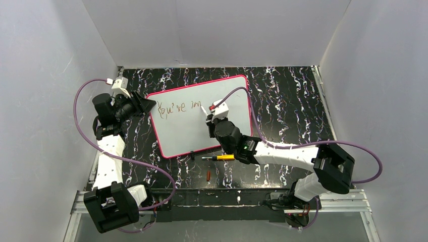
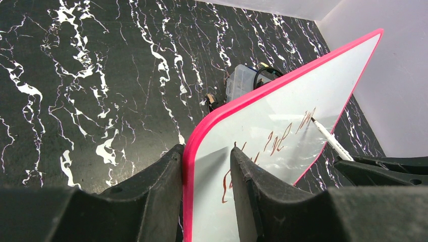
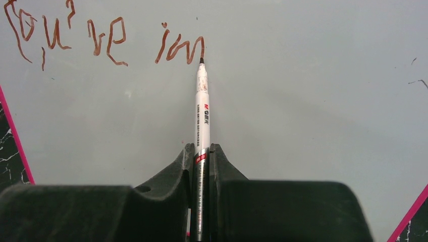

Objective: Write a sentence on the whiteboard

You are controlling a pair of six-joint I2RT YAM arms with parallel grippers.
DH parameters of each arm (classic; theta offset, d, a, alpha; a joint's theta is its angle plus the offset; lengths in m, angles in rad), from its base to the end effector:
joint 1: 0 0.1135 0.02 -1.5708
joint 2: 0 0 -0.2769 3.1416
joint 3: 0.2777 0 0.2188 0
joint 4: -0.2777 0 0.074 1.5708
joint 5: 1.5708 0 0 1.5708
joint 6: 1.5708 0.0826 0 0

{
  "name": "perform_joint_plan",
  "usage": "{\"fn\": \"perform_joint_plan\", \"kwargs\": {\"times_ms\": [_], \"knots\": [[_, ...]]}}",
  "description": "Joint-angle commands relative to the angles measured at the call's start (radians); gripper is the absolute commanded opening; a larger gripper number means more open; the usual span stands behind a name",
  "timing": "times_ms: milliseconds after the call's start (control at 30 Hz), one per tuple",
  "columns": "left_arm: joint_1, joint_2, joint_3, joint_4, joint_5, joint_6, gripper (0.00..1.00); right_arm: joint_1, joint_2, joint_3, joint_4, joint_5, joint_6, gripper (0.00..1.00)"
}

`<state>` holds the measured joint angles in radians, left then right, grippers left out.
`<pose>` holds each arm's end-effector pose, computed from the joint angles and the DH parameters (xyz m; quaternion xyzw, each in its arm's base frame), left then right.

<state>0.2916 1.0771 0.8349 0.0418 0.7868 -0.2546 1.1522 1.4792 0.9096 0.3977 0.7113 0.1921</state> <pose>0.2439 0.0121 0.3388 0.0407 0.7541 -0.2859 0.5899 0.1870 0.2876 0.3029 -0.1324 0.7398 0.1673 0.6381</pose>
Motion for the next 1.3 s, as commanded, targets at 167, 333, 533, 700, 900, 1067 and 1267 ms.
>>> {"fn": "perform_joint_plan", "kwargs": {"times_ms": [167,333,533,700,900,1067,1267], "knots": [[-0.006,-0.031,0.002,0.003,0.042,0.003,0.36,0.001,-0.062,-0.002,0.004,0.006,-0.009,0.01],[-0.005,-0.029,0.003,0.003,0.042,0.002,0.36,0.013,-0.061,0.034,0.006,0.032,-0.044,0.01],[-0.006,-0.030,0.003,0.003,0.042,0.003,0.36,0.014,-0.030,0.065,0.020,0.067,-0.077,0.01],[-0.006,-0.030,0.003,0.003,0.042,0.002,0.36,0.009,-0.002,0.088,0.029,0.074,-0.101,0.01],[-0.006,-0.032,0.003,0.003,0.042,0.003,0.36,0.005,0.019,0.103,0.007,0.075,-0.093,0.01],[-0.006,-0.034,0.001,0.003,0.042,0.003,0.36,0.004,0.013,0.083,-0.035,0.077,-0.065,0.01],[-0.006,-0.034,0.001,0.005,0.042,0.003,0.36,0.008,-0.022,0.026,-0.074,0.042,-0.007,0.01]]}}
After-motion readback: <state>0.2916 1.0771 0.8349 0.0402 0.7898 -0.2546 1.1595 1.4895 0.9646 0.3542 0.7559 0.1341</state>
